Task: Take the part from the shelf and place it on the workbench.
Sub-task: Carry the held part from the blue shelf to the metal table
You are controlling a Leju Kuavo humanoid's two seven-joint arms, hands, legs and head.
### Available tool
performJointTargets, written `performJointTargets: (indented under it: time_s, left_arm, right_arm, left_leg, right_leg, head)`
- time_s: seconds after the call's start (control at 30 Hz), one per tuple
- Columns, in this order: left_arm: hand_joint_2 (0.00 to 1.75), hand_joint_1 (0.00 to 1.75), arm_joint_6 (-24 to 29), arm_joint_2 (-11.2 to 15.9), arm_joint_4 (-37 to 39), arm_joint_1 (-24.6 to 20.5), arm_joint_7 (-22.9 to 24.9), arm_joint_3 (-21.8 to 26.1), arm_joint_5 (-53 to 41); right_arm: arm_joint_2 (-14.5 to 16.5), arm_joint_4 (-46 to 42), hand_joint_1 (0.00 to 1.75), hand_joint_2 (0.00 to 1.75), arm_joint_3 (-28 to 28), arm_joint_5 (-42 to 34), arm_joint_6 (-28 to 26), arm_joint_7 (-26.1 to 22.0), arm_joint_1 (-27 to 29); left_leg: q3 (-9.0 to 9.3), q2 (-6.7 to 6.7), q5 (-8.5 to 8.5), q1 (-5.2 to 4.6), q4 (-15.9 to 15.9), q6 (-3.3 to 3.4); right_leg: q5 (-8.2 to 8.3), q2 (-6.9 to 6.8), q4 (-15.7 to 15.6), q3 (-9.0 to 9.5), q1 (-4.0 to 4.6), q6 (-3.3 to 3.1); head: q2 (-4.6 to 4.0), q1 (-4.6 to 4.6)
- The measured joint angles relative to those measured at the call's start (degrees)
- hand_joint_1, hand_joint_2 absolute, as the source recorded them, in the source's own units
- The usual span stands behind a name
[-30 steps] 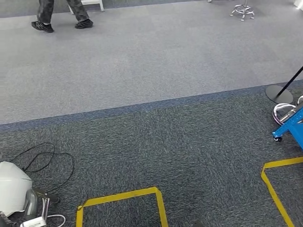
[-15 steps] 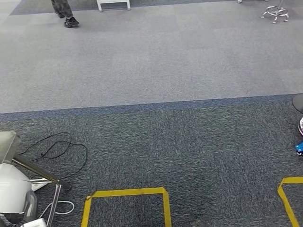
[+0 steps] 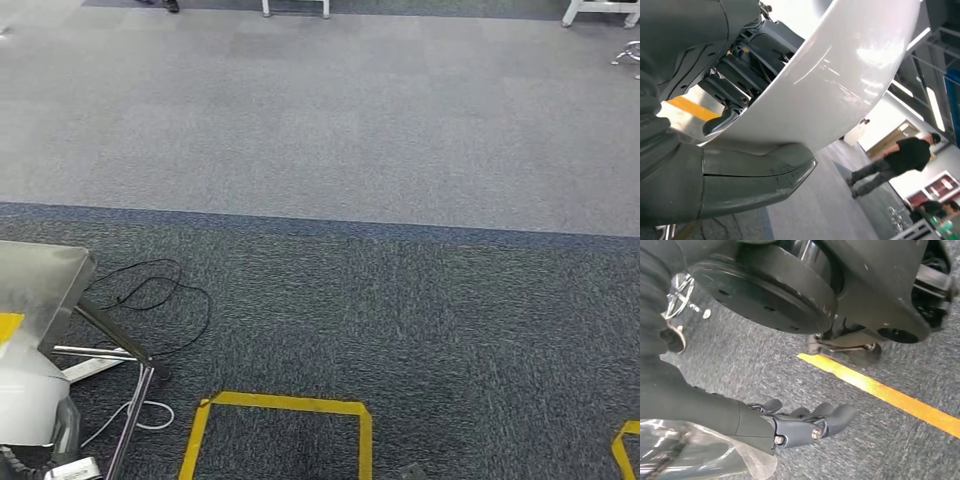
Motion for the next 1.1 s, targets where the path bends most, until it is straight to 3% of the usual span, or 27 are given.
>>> performJointTargets:
  time_s: [0.07, 0.13, 0.2, 0.27, 0.3, 0.37, 0.43, 0.47, 0.5, 0.53, 0.6, 0.63, 0.7, 0.77, 0.8, 0.87, 0.93, 0.97, 1.0, 1.07, 1.1]
  left_arm:
    - [1.75, 1.75, 0.01, 0.05, 0.0, -0.03, 0.03, -0.02, 0.0]
    - [1.75, 1.75, 0.01, 0.08, 0.01, -0.03, 0.08, -0.06, -0.03]
    - [1.75, 1.75, 0.0, 0.1, 0.0, 0.02, 0.13, -0.1, -0.06]
    - [1.75, 1.75, 0.01, 0.16, 0.0, 0.02, 0.17, -0.11, -0.07]
    - [1.75, 1.75, 0.01, 0.19, 0.0, -0.04, 0.18, -0.14, -0.07]
    - [1.75, 1.75, 0.01, 0.3, 0.05, -0.19, 0.19, -0.29, -0.11]
    - [1.75, 1.75, 0.0, 0.45, 0.14, -0.24, 0.2, -0.44, -0.16]
    - [1.75, 1.75, 0.0, 0.5, 0.18, -0.24, 0.2, -0.47, -0.17]
    - [1.75, 1.75, 0.0, 0.52, 0.21, -0.23, 0.2, -0.47, -0.17]
    - [1.75, 1.75, 0.0, 0.54, 0.21, -0.24, 0.2, -0.48, -0.19]
    - [1.75, 1.75, -0.01, 0.56, 0.22, -0.36, 0.22, -0.55, -0.24]
    - [1.75, 1.75, 0.0, 0.58, 0.23, -0.41, 0.24, -0.6, -0.28]
    - [1.75, 1.75, 0.01, 0.63, 0.23, -0.4, 0.27, -0.72, -0.38]
    - [1.75, 1.75, 0.01, 0.62, 0.23, -0.34, 0.29, -0.79, -0.54]
    - [1.75, 1.75, 0.01, 0.59, 0.23, -0.39, 0.27, -0.81, -0.6]
    - [1.75, 1.75, 0.01, 0.36, 0.23, -0.58, 0.17, -0.8, -0.56]
    - [1.75, 1.75, 0.01, 0.03, 0.22, -0.65, 0.1, -0.75, -0.39]
    - [1.75, 1.75, 0.01, -0.14, 0.21, -0.65, 0.09, -0.72, -0.28]
    - [1.75, 1.75, 0.01, -0.31, 0.17, -0.67, 0.09, -0.7, -0.13]
    - [1.75, 1.75, 0.01, -0.68, -0.09, -0.72, 0.08, -0.67, 0.25]
    - [1.75, 1.75, 0.01, -0.85, -0.31, -0.76, 0.08, -0.64, 0.4]
  right_arm:
    - [0.0, 0.01, 0.0, 1.75, 0.01, 0.01, -0.02, 0.08, 0.1]
    - [0.0, 0.02, 0.0, 1.75, 0.02, 0.01, -0.02, 0.12, 0.18]
    - [0.02, 0.01, 0.0, 1.75, 0.02, 0.01, -0.02, 0.1, 0.15]
    - [0.04, -0.02, 0.0, 1.75, 0.02, 0.01, -0.03, 0.07, 0.1]
    - [0.04, -0.02, 0.0, 1.75, 0.02, 0.01, -0.03, 0.06, 0.11]
    - [0.01, -0.01, 0.0, 1.75, 0.01, -0.02, -0.04, 0.07, 0.2]
    - [-0.01, 0.0, 0.0, 1.75, 0.0, -0.03, -0.03, 0.12, 0.27]
    - [-0.02, 0.0, 0.0, 1.75, 0.0, -0.02, -0.02, 0.15, 0.27]
    - [-0.02, 0.0, 0.0, 1.75, 0.0, -0.02, -0.02, 0.16, 0.27]
    - [-0.02, 0.0, 0.0, 1.75, 0.0, -0.02, -0.02, 0.16, 0.26]
    - [-0.03, 0.0, 0.0, 1.75, 0.0, -0.01, -0.01, 0.17, 0.25]
    - [-0.03, 0.0, 0.0, 1.75, 0.0, -0.01, -0.01, 0.19, 0.24]
    - [-0.03, 0.0, 0.0, 1.75, 0.0, -0.01, -0.02, 0.21, 0.14]
    - [-0.03, -0.01, 0.0, 1.75, 0.01, -0.02, -0.03, 0.19, -0.01]
    - [-0.04, -0.02, 0.0, 1.75, 0.01, -0.02, -0.03, 0.17, -0.04]
    - [-0.04, -0.01, 0.0, 1.75, 0.01, -0.07, -0.04, 0.15, 0.02]
    - [-0.04, -0.01, 0.0, 1.75, 0.01, -0.14, -0.02, 0.1, 0.1]
    - [-0.04, -0.02, 0.0, 1.75, 0.0, -0.18, 0.01, 0.07, 0.1]
    - [-0.04, -0.02, 0.0, 1.75, 0.0, -0.18, 0.01, 0.05, 0.08]
    - [-0.06, -0.01, 0.0, 1.75, 0.01, -0.19, 0.0, 0.1, 0.13]
    - [-0.08, 0.01, 0.0, 1.75, 0.01, -0.2, -0.02, 0.13, 0.18]
  left_leg:
    - [-0.04, -1.13, -0.21, 0.0, 0.4, -0.37]
    - [-0.44, -2.03, -0.22, -0.02, 0.71, -0.98]
    - [-0.78, -2.91, 0.04, 0.12, 0.68, -1.65]
    - [-1.4, -2.17, -0.86, 0.19, 2.0, -2.24]
    - [-2.36, -1.17, -2.19, 0.2, 4.17, -2.51]
    - [-5.76, 0.92, -5.87, 0.36, 11.59, -3.0]
    - [-8.33, 1.6, -7.42, 0.65, 16.99, -3.33]
    - [-8.15, 1.75, -6.57, 0.76, 16.65, -3.41]
    - [-6.78, 2.03, -4.75, 0.84, 13.92, -3.4]
    - [-4.7, 2.76, -2.67, 0.87, 9.79, -3.29]
    - [-1.26, 4.39, -0.48, 0.55, 2.88, -2.85]
    - [-0.59, 4.83, -0.37, 0.36, 1.35, -2.56]
    - [-0.64, 4.27, -0.6, 0.09, 0.97, -1.89]
    - [-0.53, 3.47, -0.37, 0.21, 0.55, -1.16]
    - [-0.45, 3.1, -0.24, 0.34, 0.34, -0.8]
    - [-0.45, 2.34, -0.19, 0.37, 0.25, -0.33]
    - [-0.44, 1.41, -0.21, 0.22, 0.28, -0.15]
    - [-0.36, 0.86, -0.23, 0.16, 0.31, -0.14]
    - [-0.25, 0.29, -0.27, 0.13, 0.35, -0.15]
    - [-0.12, -0.9, -0.41, 0.07, 0.53, -0.33]
    - [-0.21, -1.46, -0.49, 0.03, 0.7, -0.52]
  right_leg:
    - [3.54, 1.99, -8.21, 3.69, -0.29, -0.1]
    - [4.16, 3.56, -11.97, 5.6, -0.41, -0.44]
    - [4.28, 2.94, -12.29, 5.92, -0.31, -1.1]
    - [4.57, 1.89, -12.72, 6.16, -0.39, -1.81]
    - [4.64, 1.27, -12.93, 6.29, -0.47, -2.12]
    - [4.52, -0.03, -12.99, 6.39, -0.34, -2.46]
    - [4.36, -1.38, -12.98, 6.45, -0.23, -2.54]
    - [4.26, -1.95, -12.97, 6.56, -0.22, -2.5]
    - [4.14, -2.46, -12.97, 6.74, -0.22, -2.41]
    - [3.99, -2.92, -12.97, 6.98, -0.22, -2.26]
    - [3.59, -3.73, -12.87, 7.24, 0.03, -1.7]
    - [3.43, -4.11, -12.84, 7.28, 0.13, -1.4]
    - [3.28, -4.9, -12.93, 7.51, 0.14, -0.74]
    - [2.51, -4.3, -12.29, 7.31, -0.07, -0.1]
    - [1.38, -3.29, -10.51, 6.45, -0.12, 0.11]
    - [-2.16, -1.07, -3.07, 2.63, -0.12, 0.24]
    - [-4.2, -0.38, 4.07, -1.35, -0.07, 0.19]
    - [-3.51, -0.31, 4.75, -2.02, -0.04, 0.09]
    - [-1.7, -0.2, 2.92, -1.44, -0.03, -0.05]
    - [2.74, 1.08, -5.06, 1.9, -0.04, -0.42]
    - [4.0, 1.9, -8.7, 3.5, -0.09, -0.6]
  head:
    - [0.0, 0.0]
    - [0.0, -0.05]
    - [0.0, -0.05]
    - [-0.02, -0.2]
    - [-0.02, -0.32]
    - [0.0, -0.55]
    - [0.0, -0.54]
    - [0.0, -0.54]
    - [0.0, -0.54]
    - [-0.01, -0.55]
    - [-0.01, -0.52]
    - [-0.01, -0.49]
    - [0.0, -0.43]
    - [0.0, -0.33]
    - [0.0, -0.21]
    - [0.0, 0.09]
    - [0.0, 0.19]
    - [0.0, 0.18]
    - [0.0, 0.17]
    - [0.0, 0.17]
    - [0.0, 0.14]
